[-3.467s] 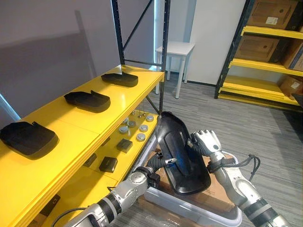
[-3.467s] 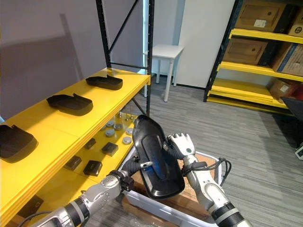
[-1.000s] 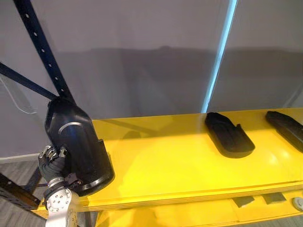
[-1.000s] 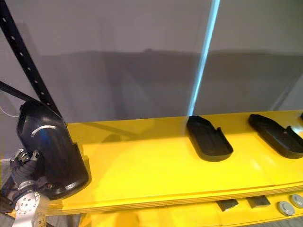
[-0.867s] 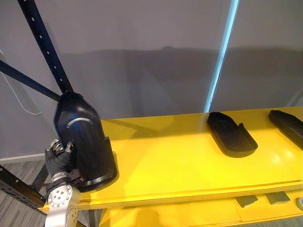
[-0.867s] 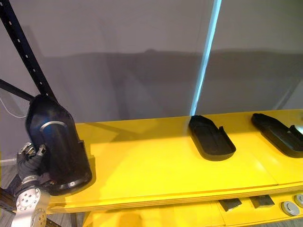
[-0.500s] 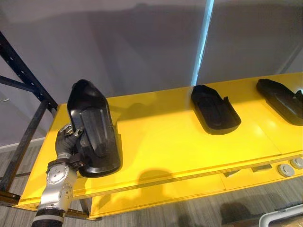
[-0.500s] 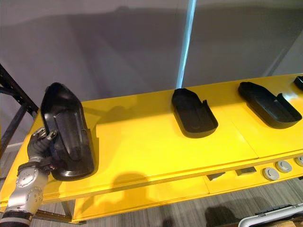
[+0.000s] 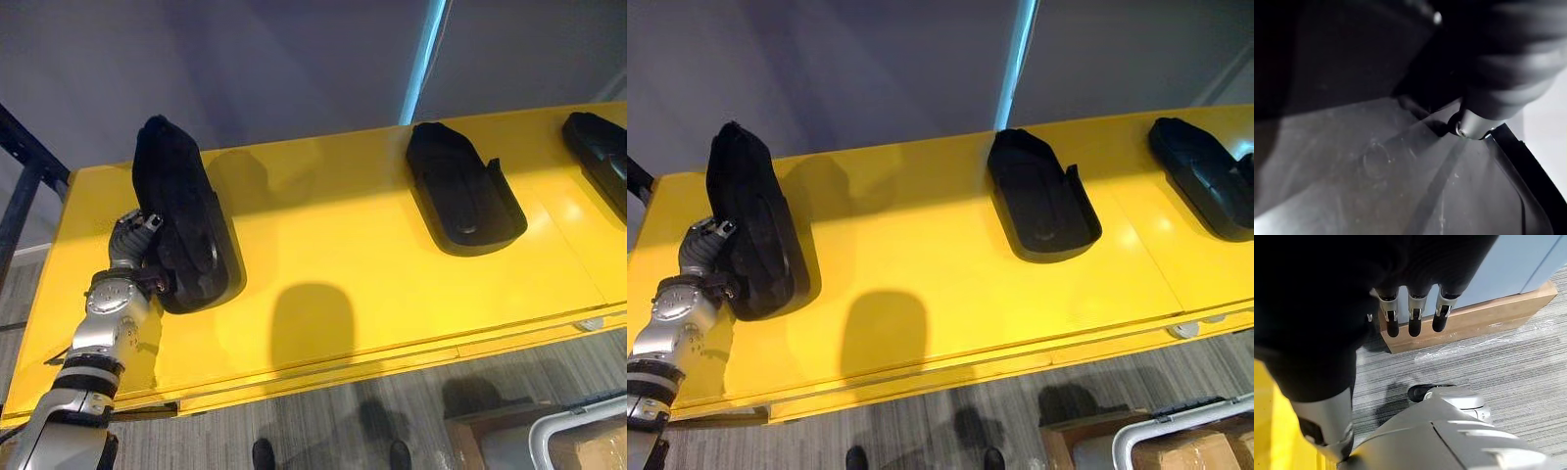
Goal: Walk over and take plastic housings, then place them on the shelf
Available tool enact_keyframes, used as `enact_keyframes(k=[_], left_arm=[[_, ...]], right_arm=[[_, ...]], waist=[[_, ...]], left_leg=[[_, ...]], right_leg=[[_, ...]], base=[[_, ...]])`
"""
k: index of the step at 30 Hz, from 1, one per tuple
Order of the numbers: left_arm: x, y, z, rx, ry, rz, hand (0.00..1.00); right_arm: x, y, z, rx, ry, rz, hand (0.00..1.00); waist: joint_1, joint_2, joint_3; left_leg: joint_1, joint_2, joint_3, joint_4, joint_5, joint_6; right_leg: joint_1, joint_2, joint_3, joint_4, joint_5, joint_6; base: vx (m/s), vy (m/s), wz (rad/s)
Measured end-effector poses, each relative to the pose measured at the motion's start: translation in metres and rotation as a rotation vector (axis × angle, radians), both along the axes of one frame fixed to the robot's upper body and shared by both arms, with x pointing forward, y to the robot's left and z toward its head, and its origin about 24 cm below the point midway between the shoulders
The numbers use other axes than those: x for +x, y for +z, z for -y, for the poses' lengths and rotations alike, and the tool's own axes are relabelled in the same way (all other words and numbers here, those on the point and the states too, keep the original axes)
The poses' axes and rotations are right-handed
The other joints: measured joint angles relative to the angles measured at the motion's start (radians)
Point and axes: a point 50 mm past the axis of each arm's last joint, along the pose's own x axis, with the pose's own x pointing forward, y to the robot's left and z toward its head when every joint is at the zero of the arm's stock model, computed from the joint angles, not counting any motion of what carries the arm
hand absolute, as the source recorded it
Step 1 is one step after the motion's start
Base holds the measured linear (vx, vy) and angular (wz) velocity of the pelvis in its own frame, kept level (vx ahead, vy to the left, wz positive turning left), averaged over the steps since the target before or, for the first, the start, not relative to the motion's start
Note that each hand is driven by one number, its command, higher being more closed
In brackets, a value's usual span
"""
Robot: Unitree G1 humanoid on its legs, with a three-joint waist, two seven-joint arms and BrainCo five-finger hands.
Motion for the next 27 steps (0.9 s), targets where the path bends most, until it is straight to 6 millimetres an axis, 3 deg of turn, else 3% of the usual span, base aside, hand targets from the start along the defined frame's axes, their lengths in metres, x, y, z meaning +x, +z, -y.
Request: enact_keyframes(k=[5,6,16,20,25,27], left_arm=[[0.003,0.007,0.003,0.092,-0.007,-0.015,1.00],[0.004,0.009,0.003,0.122,-0.007,-0.020,0.00],[0.007,0.016,0.007,0.259,-0.009,-0.041,0.00],[0.010,0.010,0.003,0.247,0.035,-0.072,0.00],[0.020,0.008,0.023,0.102,0.055,-0.025,0.00],[0.020,0.016,0.044,-0.020,0.014,0.066,0.00]], right_arm=[[0.007,0.001,-0.001,0.004,0.015,0.008,0.00],[0.008,0.001,-0.001,0.003,0.016,0.011,0.00],[0.008,0.000,-0.002,0.036,-0.017,0.018,0.00],[0.011,-0.001,-0.004,0.047,-0.022,0.012,0.00],[0.008,-0.002,-0.003,0.063,-0.060,0.006,0.00],[0.006,-0.004,-0.003,0.071,-0.083,-0.001,0.00]], waist=[[0.000,0.000,0.014],[-0.001,0.001,0.018],[-0.004,0.003,0.029],[-0.022,0.004,0.032],[-0.020,0.004,0.033],[-0.019,0.004,0.033]], left_leg=[[0.000,0.000,0.008,0.000,0.003,0.000],[0.000,0.000,0.010,0.000,0.005,0.000],[0.004,-0.001,0.014,0.000,0.008,0.001],[0.022,-0.001,0.015,-0.001,0.008,0.001],[0.029,-0.001,0.013,-0.001,0.011,0.000],[0.030,-0.001,0.010,-0.001,0.011,0.000]], right_leg=[[-0.003,0.000,0.007,-0.005,0.010,-0.001],[-0.005,0.000,0.010,-0.005,0.012,0.000],[-0.002,0.000,0.015,-0.012,0.020,0.004],[0.016,0.000,0.016,-0.013,0.020,0.003],[0.025,0.000,0.015,-0.012,0.020,0.003],[0.027,0.000,0.013,-0.012,0.020,0.003]], base=[[-0.04,0.000,-0.05],[-0.06,0.001,-0.06],[-0.02,0.001,-0.02],[-0.01,0.000,0.00],[-0.04,0.005,0.01],[0.00,0.000,0.00]])
